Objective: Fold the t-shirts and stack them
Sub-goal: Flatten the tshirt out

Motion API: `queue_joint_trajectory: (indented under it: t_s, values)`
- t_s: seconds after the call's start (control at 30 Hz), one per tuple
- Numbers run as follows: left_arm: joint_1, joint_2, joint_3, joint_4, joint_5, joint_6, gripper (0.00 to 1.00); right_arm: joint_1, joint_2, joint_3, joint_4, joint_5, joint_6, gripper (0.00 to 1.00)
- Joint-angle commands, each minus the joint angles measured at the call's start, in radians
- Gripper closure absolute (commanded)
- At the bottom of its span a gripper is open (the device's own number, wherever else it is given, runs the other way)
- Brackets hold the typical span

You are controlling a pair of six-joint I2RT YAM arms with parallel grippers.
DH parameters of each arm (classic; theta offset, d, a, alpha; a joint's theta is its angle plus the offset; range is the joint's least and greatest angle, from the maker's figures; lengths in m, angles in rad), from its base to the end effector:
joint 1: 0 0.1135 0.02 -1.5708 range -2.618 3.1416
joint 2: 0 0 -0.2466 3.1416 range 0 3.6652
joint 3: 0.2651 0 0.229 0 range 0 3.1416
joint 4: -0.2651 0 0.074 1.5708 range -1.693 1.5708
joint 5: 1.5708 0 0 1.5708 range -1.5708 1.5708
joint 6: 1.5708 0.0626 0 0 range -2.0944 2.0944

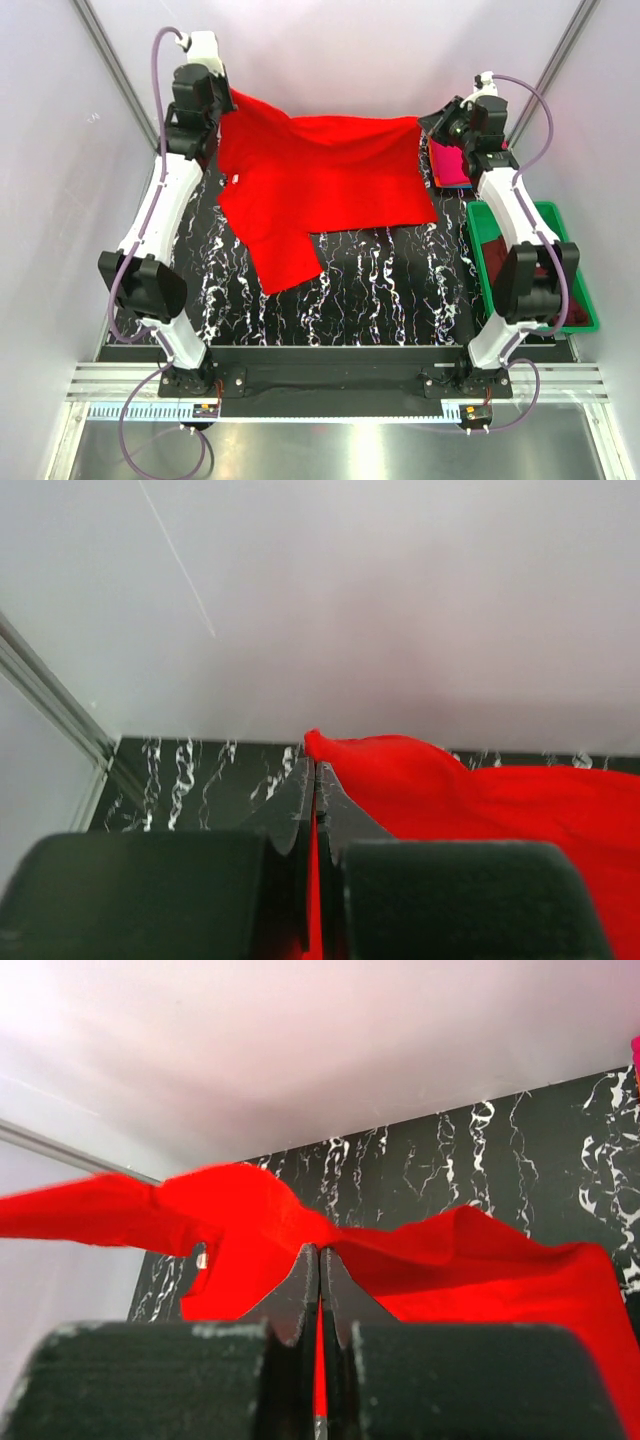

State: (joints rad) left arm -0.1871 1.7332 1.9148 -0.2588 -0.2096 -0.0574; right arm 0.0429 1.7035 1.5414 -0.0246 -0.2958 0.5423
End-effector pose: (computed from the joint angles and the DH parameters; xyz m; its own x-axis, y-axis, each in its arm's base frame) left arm 0.3967 -0.0618 0.4454 -0.0744 -0.0430 -0.9963 -0.0262 0.9988 -0.0412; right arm 0.4108 0.0359 0.3566 -0.3277 0.4801 -0.8137 -0.1845 0.8122 0.5535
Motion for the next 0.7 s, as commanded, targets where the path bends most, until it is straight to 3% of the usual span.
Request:
queue_joint_trajectory:
  t_s: [0.0,0.1,0.23,0.4,0.53,0.67]
  values:
    - [0.006,0.003,-0.066,0.13,0.001,0.022,1.0,-0.011,0.054,0.083,0.114,0.026,-0.021,1.0]
    - [0.015,-0.001,-0.19,0.199,-0.017,0.028,1.0,-0.018,0.157,0.126,0.141,0.035,-0.03,1.0]
    - [0.031,0.023,-0.246,0.222,0.01,0.011,1.0,-0.023,0.273,0.21,0.167,0.04,-0.045,1.0]
    - [0.031,0.031,-0.211,0.119,-0.042,0.008,1.0,-0.026,0.401,0.455,-0.061,-0.055,-0.077,1.0]
    - [0.029,-0.066,-0.152,0.044,-0.167,-0.024,1.0,-0.025,0.312,0.528,-0.213,-0.025,-0.136,1.0]
    - [0.025,-0.216,-0.074,-0.005,-0.201,-0.044,1.0,-0.025,0.135,0.516,-0.326,-0.042,-0.131,1.0]
